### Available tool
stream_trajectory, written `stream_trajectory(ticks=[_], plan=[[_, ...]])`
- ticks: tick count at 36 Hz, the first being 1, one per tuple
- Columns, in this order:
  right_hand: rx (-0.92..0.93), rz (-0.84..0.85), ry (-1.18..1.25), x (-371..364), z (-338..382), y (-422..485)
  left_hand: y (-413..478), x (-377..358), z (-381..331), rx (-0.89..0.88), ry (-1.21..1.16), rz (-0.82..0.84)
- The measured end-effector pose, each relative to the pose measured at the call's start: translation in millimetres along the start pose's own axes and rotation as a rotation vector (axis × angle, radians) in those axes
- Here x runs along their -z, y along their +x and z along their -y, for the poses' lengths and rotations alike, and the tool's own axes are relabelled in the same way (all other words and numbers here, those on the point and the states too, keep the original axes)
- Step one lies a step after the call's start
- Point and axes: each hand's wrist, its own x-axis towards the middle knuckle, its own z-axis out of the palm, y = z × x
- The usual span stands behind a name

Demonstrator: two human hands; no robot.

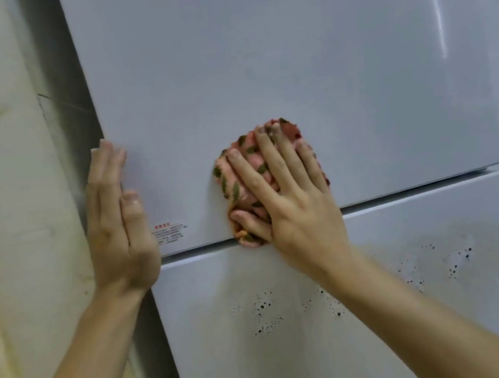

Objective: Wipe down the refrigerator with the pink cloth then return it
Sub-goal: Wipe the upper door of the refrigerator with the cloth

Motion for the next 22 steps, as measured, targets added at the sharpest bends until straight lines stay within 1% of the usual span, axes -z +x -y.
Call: stream_trajectory(ticks=[2,4,6,9,12,15,18,22], plan=[[0.032,0.017,0.022,-10.5,34.5,8.9,-4.9,5.4,15.3,-0.002,0.182,-0.022],[0.062,0.025,0.036,-20.4,62.8,16.4,-8.3,12.2,29.0,0.039,0.343,-0.058],[0.088,0.040,0.039,-28.1,83.6,21.7,-11.6,17.5,39.8,0.079,0.424,-0.046],[0.104,0.040,0.045,-32.3,96.0,25.4,-15.4,18.2,49.1,0.040,0.493,0.008],[0.139,0.029,0.116,-30.2,87.0,27.3,-15.7,15.5,48.7,0.018,0.518,0.005],[0.179,0.007,0.180,-25.6,66.0,25.1,-15.8,13.2,39.1,0.042,0.459,-0.005],[0.185,0.015,0.166,-15.7,35.7,16.9,-18.2,7.2,23.0,0.041,0.417,0.012],[0.168,-0.005,0.100,4.0,-23.4,2.9,-20.9,-8.9,-2.2,-0.032,0.406,0.022]])
